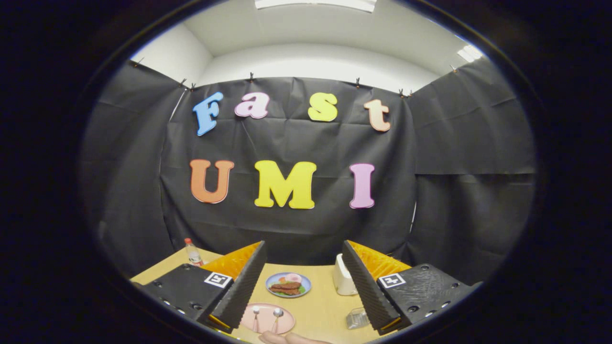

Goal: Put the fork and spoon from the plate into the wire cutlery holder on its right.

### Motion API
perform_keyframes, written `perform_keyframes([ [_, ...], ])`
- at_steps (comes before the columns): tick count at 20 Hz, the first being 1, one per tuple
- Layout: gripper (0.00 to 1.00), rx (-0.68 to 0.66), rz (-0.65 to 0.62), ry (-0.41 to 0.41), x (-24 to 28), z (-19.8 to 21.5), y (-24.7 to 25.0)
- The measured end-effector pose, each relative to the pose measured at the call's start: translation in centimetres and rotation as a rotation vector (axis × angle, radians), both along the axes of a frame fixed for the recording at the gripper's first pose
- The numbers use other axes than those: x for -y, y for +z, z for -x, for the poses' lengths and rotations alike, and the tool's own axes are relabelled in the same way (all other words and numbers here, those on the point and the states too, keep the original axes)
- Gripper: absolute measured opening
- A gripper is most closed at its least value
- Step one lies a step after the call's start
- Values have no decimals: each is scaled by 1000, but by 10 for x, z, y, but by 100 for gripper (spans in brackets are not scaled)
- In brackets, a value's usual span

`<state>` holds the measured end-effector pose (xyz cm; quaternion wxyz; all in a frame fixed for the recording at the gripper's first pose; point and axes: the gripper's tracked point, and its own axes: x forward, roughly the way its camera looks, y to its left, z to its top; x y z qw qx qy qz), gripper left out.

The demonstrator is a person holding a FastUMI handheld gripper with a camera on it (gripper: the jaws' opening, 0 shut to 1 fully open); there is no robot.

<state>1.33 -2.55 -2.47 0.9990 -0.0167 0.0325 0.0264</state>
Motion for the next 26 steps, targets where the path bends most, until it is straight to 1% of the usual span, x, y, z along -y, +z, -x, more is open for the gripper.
perform_keyframes([
  [4,95,-36,3,8,-2,-12,-20],
  [8,95,-83,28,18,-10,-30,-57],
  [16,96,-303,84,50,-40,-59,-190],
  [19,95,-419,80,56,-49,-63,-248],
  [22,96,-528,78,37,-52,-67,-304],
  [26,96,-647,85,43,-68,-67,-365],
])
